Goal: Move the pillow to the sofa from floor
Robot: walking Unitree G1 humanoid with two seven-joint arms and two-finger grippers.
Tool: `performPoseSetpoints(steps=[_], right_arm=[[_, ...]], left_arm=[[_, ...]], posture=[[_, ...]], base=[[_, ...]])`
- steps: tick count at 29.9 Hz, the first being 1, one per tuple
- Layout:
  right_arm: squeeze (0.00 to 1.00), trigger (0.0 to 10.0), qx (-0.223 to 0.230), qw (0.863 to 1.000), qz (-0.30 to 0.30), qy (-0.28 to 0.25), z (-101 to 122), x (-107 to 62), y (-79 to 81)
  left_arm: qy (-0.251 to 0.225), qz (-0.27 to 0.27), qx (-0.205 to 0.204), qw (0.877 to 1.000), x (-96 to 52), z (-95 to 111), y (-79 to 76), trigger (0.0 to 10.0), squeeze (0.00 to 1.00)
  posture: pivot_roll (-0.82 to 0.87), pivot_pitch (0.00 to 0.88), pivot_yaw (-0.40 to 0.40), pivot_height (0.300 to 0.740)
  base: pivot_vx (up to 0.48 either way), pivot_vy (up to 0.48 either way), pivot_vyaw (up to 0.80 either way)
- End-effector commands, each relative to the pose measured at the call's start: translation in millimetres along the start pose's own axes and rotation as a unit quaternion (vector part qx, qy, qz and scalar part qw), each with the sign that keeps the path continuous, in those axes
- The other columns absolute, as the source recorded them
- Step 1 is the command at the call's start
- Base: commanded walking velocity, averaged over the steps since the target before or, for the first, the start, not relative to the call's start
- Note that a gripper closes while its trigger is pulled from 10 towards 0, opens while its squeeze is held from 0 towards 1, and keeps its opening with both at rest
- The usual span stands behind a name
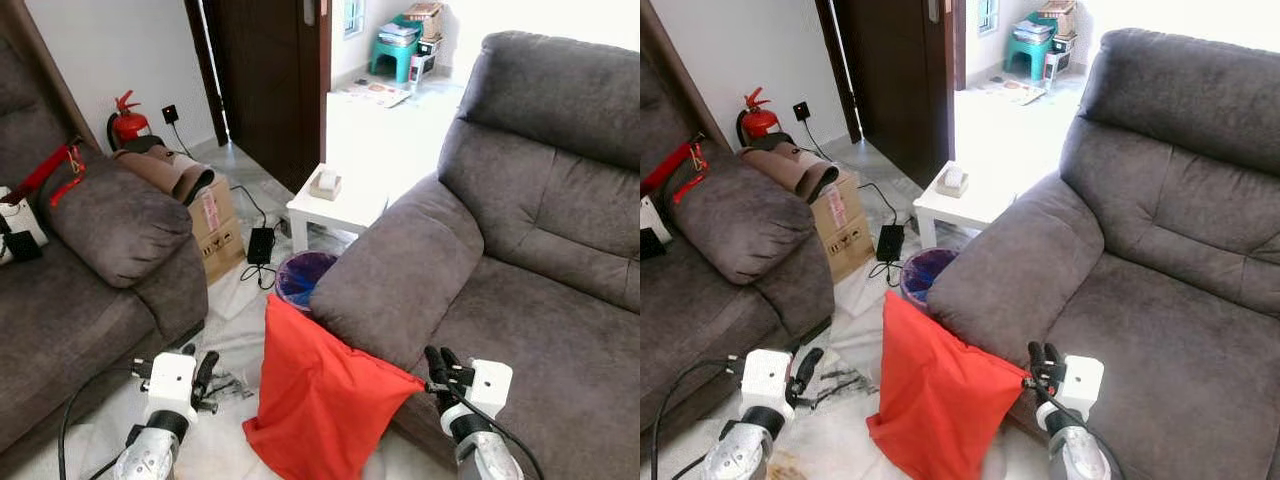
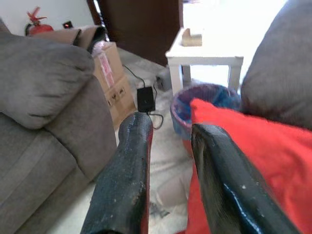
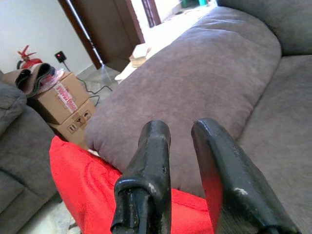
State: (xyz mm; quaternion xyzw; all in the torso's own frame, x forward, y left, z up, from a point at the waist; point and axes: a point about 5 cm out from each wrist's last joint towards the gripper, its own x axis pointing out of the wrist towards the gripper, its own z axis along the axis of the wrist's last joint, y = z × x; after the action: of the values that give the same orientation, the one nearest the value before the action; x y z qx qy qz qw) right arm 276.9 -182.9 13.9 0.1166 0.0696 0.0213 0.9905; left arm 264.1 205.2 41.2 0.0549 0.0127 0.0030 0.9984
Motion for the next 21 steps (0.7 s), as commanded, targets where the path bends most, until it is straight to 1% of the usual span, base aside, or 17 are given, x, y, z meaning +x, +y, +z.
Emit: performPoseSetpoints(steps=[1, 4, 5, 7, 8, 12, 15, 17, 20, 21], right_arm=[[0.00, 10.0, 0.008, 1.000, -0.006, 0.000, 3.4, 3.5, -0.2], [0.00, 10.0, 0.004, 1.000, -0.012, 0.004, 4.8, 5.8, -1.5], [0.00, 10.0, 0.002, 1.000, -0.007, -0.006, 7.2, 6.1, -0.8], [0.00, 10.0, 0.005, 1.000, -0.007, -0.010, 8.2, 6.3, -0.6], [0.00, 10.0, 0.003, 1.000, -0.010, -0.008, 8.5, 6.7, -1.1], [0.00, 10.0, 0.001, 1.000, -0.006, -0.004, 7.5, 7.3, 1.0], [0.00, 10.0, 0.004, 1.000, -0.005, 0.009, 4.3, 7.4, 2.6], [0.00, 10.0, 0.009, 1.000, 0.000, 0.023, 0.8, 7.8, 5.1], [0.00, 10.0, -0.006, 1.000, -0.003, 0.022, 0.8, 7.3, 5.2], [0.00, 10.0, -0.006, 1.000, -0.003, 0.022, 0.8, 7.3, 5.2]], left_arm=[[-0.003, 0.013, -0.006, 1.000, 4.3, 5.0, 3.9, 10.0, 0.00], [-0.003, 0.013, -0.008, 1.000, 8.4, 8.5, 4.6, 10.0, 0.00], [-0.003, 0.012, -0.009, 1.000, 9.4, 10.1, 4.4, 10.0, 0.00], [-0.001, 0.010, -0.012, 1.000, 9.7, 10.0, 3.9, 10.0, 0.00], [0.008, 0.005, -0.015, 1.000, 10.0, 9.1, 2.9, 10.0, 0.00], [0.017, -0.003, -0.024, 1.000, 6.9, 5.4, -0.5, 10.0, 0.00], [0.017, -0.003, -0.029, 0.999, 4.6, 5.2, -3.2, 10.0, 0.00], [0.017, -0.004, -0.030, 0.999, 3.9, 5.8, -5.1, 10.0, 0.00], [0.021, -0.005, -0.032, 0.999, 4.1, 5.7, -5.0, 10.0, 0.00], [0.021, -0.005, -0.032, 0.999, 4.1, 5.7, -5.0, 10.0, 0.00]], posture=[[-0.04, 0.096, 0.058, 0.730], [-0.03, 0.103, 0.057, 0.715], [-0.03, 0.107, 0.056, 0.710], [-0.03, 0.107, 0.056, 0.710], [-0.03, 0.115, 0.055, 0.710], [-0.03, 0.123, 0.053, 0.710], [-0.03, 0.126, 0.053, 0.710], [-0.02, 0.132, 0.052, 0.695], [-0.03, 0.135, 0.051, 0.670], [-0.03, 0.135, 0.051, 0.670]], base=[[0.000, 0.000, 0.00], [0.000, 0.000, 0.00], [0.000, 0.000, 0.00], [0.000, 0.000, 0.00], [0.000, 0.000, 0.00], [0.000, 0.000, 0.00], [0.000, 0.000, 0.00], [0.000, 0.000, 0.00], [0.000, 0.000, 0.00], [0.000, 0.000, 0.00]])
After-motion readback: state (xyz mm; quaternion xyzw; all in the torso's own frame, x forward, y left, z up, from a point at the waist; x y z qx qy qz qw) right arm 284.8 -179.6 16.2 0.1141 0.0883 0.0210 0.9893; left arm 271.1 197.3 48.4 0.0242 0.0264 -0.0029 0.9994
